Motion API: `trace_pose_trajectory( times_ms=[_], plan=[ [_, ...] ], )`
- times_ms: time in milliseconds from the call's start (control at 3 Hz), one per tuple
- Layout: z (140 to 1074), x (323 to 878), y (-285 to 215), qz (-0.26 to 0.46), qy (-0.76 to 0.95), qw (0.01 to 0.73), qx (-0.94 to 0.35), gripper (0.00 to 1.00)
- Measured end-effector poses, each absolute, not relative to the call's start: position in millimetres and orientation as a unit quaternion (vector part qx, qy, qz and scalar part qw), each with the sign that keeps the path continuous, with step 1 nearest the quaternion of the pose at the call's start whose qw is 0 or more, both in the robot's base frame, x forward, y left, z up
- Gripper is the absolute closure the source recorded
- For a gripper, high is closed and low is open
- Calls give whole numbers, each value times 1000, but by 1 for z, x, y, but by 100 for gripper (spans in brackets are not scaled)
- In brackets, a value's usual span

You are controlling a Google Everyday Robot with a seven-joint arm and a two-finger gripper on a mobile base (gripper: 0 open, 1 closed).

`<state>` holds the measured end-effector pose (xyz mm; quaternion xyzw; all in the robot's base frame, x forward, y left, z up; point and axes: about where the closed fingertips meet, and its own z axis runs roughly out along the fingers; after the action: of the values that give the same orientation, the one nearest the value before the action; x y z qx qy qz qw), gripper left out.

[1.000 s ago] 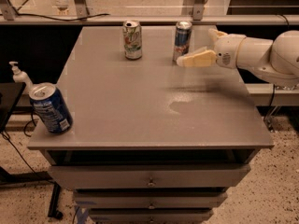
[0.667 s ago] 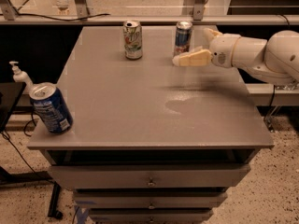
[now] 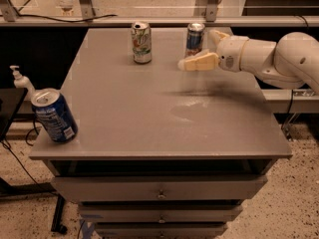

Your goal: Knock redbull can over

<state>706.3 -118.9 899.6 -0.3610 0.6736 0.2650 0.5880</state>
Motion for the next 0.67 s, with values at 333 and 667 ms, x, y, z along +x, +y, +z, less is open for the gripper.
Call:
trace_pose_trajectory(
  times_ms=[333, 667],
  plan=[
    [902, 711, -116, 267, 668, 589, -369, 0],
    [906, 715, -107, 273, 652, 593, -385, 0]
  ],
)
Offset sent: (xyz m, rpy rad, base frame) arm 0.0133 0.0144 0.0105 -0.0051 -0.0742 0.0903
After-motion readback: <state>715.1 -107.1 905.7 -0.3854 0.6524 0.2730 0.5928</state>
